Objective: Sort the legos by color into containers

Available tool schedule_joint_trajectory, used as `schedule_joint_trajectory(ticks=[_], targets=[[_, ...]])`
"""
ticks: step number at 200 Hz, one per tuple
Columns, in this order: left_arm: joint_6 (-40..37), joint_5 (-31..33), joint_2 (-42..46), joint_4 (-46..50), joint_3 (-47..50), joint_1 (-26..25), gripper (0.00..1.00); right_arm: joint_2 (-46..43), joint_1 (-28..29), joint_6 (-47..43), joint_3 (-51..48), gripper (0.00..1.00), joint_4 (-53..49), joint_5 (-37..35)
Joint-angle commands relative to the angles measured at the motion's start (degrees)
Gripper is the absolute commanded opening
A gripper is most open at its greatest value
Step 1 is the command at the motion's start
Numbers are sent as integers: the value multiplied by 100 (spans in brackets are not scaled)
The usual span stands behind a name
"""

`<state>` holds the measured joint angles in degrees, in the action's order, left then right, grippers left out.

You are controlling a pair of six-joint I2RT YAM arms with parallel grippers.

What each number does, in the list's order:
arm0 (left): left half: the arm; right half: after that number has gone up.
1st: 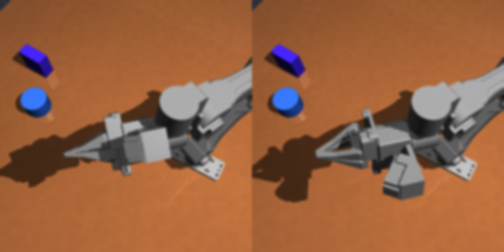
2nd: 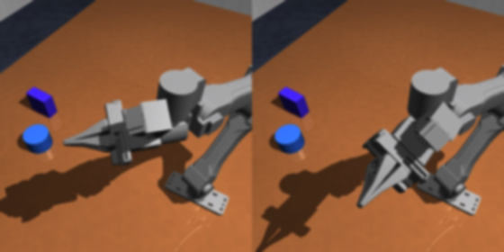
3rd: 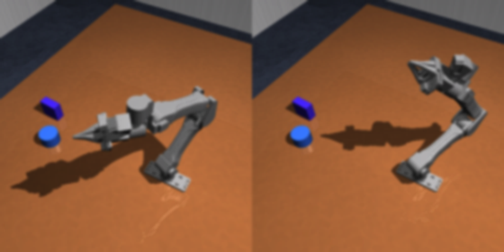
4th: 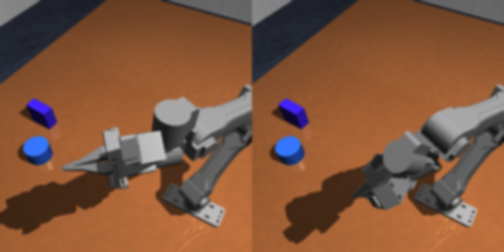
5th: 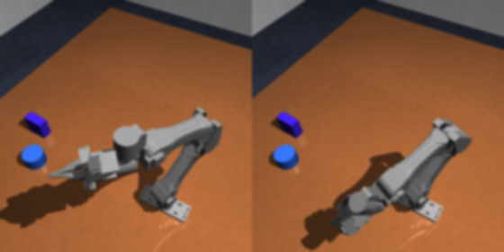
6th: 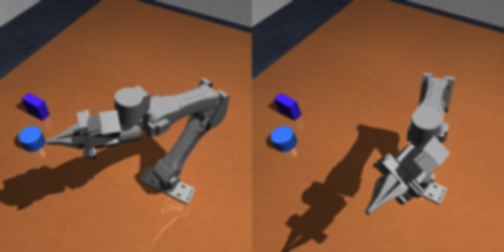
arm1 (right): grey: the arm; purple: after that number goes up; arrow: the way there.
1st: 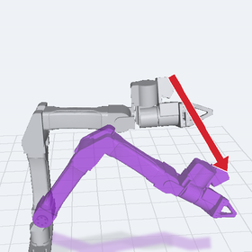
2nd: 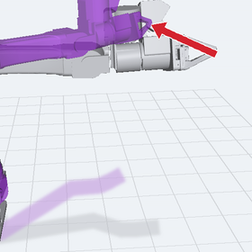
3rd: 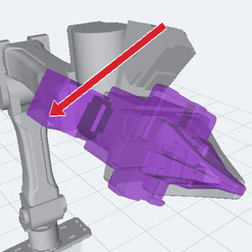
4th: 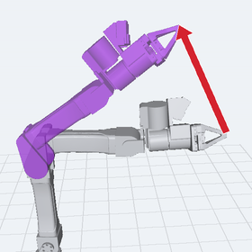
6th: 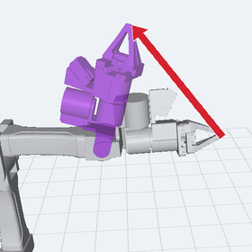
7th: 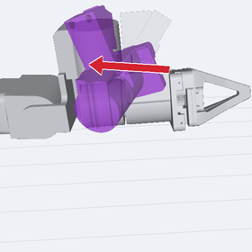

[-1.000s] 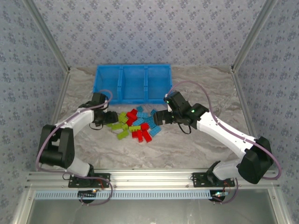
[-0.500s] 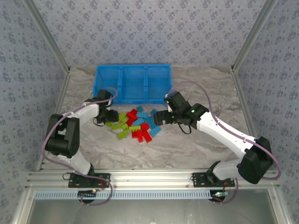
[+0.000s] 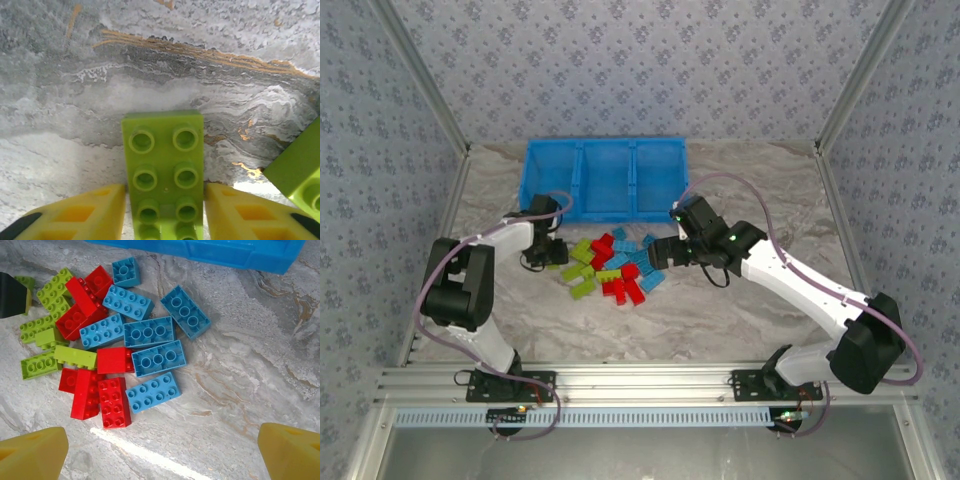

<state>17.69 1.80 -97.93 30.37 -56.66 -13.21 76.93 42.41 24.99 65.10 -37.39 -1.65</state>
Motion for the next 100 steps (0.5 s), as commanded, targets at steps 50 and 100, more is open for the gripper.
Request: schedule_joint_trajectory(ticks=[50,100], targets=[[367,-422,249,-331,138,108,28,120,516,-44,591,100,-105,49],[747,-132,1584,-607,-181,-19,22,161,926,-338,721,100,680,-3]])
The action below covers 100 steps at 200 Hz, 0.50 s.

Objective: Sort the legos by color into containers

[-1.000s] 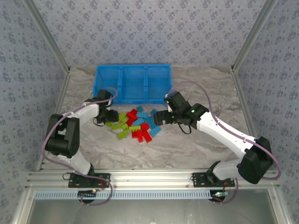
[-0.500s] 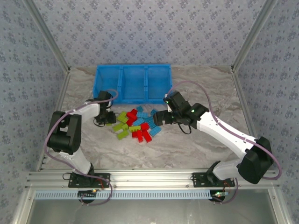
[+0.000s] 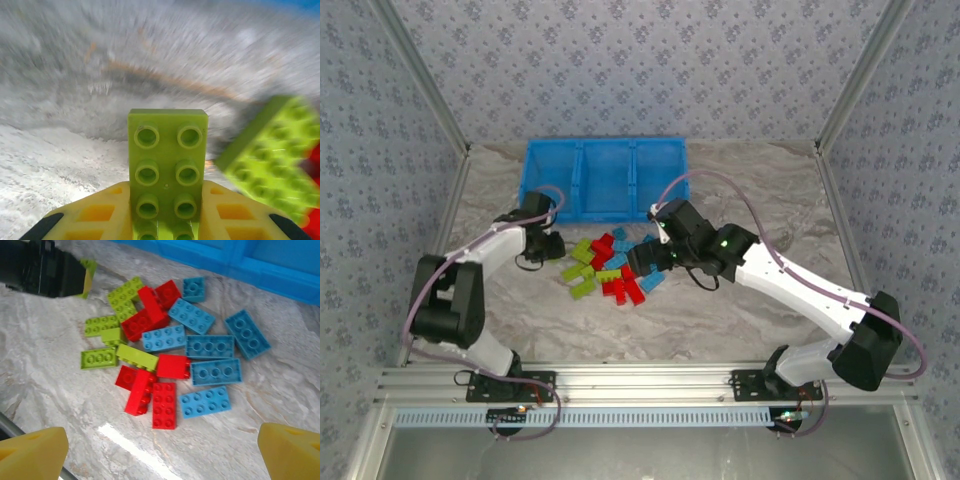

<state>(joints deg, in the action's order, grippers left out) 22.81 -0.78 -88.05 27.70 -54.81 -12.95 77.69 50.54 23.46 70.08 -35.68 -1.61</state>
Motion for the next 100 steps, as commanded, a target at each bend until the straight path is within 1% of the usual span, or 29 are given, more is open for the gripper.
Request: schedule_joint_trajectory(ticks=[1,11,20,39,67,86,100], targets=[[240,159,596,-342,-366,-43,22,86,117,-189,219,100,527,-16],[196,423,526,-292,-629,-14,22,101,138,-193,231,100,673,-60],[127,532,356,-270,-939,54,22,127,139,-187,242,100,736,-130],[-6,534,-165,-288,-1583,198,22,191,139,-198,286,100,712,-258],[-168,562,-1156,-148,-2638,358,22,174,130,-161,248,100,642,-326],[-249,547,-1729,-44,-3215,389,26,149,130,-128,223,100,563,-402],[-259,536,-2042,110,-3606,401,33,124,121,-105,191,100,514,-458]])
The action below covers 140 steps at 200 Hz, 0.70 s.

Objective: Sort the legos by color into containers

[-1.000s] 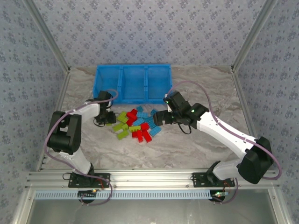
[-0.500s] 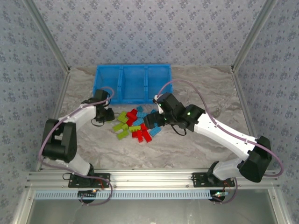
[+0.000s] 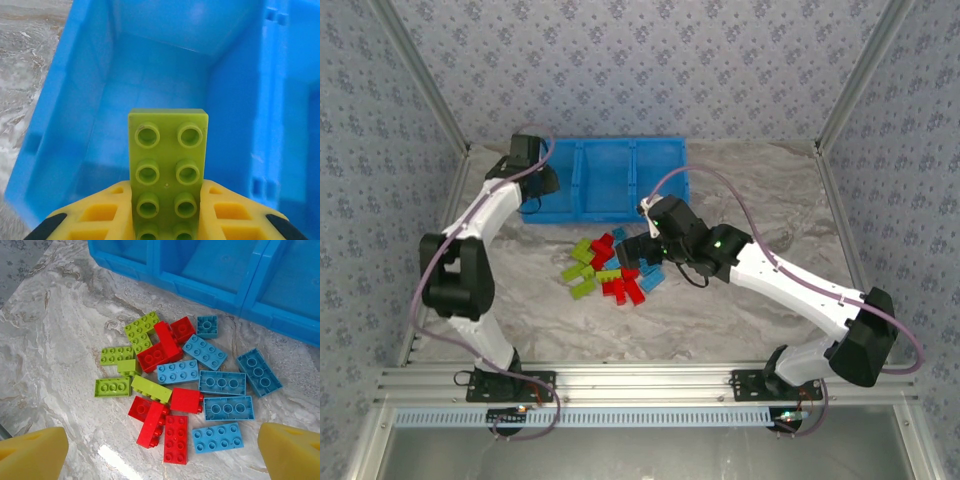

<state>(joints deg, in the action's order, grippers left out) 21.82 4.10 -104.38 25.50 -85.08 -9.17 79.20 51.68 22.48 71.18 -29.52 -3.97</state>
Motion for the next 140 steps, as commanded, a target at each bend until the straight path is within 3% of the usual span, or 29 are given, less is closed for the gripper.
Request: schedule_joint_trajectory(ticks=[1,30,58,85,115,140], targets=[[-161,48,-422,336,-601,26,34,-32,8,2,81,100,-105,-229],[-143,-102,-579,441,-960,37,47,-132,-57,162,-17,100,-186,-423],[-92,-145,-246,504,-864,29,48,-280,-246,393,-236,100,-139,-582],[14,-337,690,461,-269,-125,48,-331,-485,626,-696,100,-2,-685],[-185,-381,2152,483,567,-910,50,-139,-873,1117,-921,99,-13,-840],[-974,-360,3165,860,1019,-1929,53,450,-997,592,-837,93,64,-912]])
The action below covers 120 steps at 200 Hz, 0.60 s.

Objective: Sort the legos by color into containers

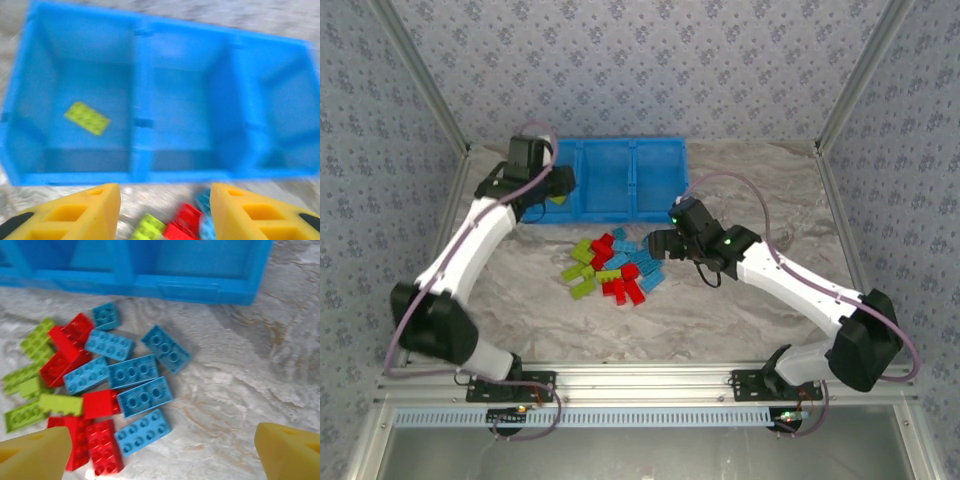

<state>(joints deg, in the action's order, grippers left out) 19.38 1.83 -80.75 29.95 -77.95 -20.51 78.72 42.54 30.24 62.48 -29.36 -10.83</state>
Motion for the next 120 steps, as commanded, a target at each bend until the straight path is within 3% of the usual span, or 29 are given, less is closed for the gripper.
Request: schedule_joint_trajectory(ticks=[1,48,80,120], targets=[[-771,-127,839,445,315,-831,54,532,-90,-202,39,93,48,-226],[-2878,188,2033,1851,872,-2433,73,1861,-392,-1125,758,85,440,353],[-3603,-183,2835,1710,1905,-2513,80,2563,-624,-1120,1108,84,672,689],[-3643,-469,3071,1193,2486,-2502,89,3090,-656,-1171,1414,76,643,848]])
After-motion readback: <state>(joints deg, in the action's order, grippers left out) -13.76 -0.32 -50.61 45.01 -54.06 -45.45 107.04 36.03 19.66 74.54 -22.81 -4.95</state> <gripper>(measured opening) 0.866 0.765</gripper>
